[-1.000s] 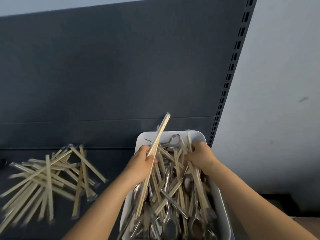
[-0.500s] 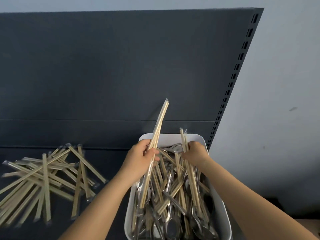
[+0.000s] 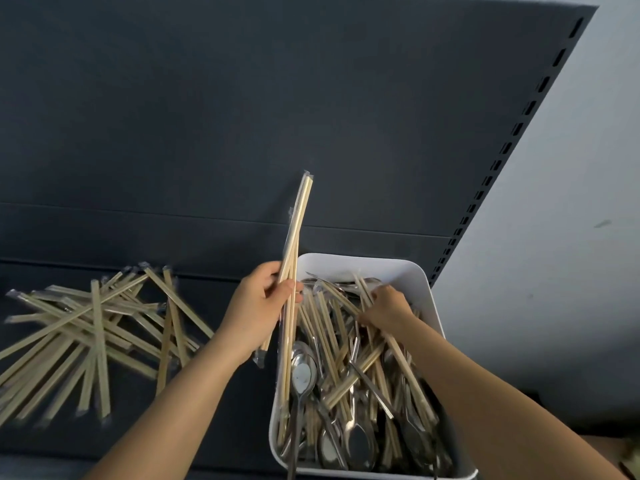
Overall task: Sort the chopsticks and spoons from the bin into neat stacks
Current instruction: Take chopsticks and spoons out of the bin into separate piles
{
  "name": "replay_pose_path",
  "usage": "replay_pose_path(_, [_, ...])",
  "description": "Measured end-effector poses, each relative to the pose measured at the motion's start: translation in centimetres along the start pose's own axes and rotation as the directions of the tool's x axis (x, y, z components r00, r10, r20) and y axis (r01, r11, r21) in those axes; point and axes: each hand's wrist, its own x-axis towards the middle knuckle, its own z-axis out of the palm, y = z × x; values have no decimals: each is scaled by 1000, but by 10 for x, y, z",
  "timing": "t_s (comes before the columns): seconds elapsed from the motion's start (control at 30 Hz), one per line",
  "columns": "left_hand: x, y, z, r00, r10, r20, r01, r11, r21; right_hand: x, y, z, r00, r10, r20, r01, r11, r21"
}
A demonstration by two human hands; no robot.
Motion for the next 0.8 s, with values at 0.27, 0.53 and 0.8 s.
replay_pose_path(0.27, [3,1,0,1000,7,3,-7,999,-40,-6,-13,-18,997,-62,-46,69,984,167])
replay_pose_path(0.53, [6,6,3,1000,26,14,-25,998,-55,-26,-33,-36,974,-188,-123,221,899,379])
replay_pose_path(0.8, [7,13,3,998,60,-23,-62,993,-103,-46,-57,-55,943,-271,-194,332,813,479])
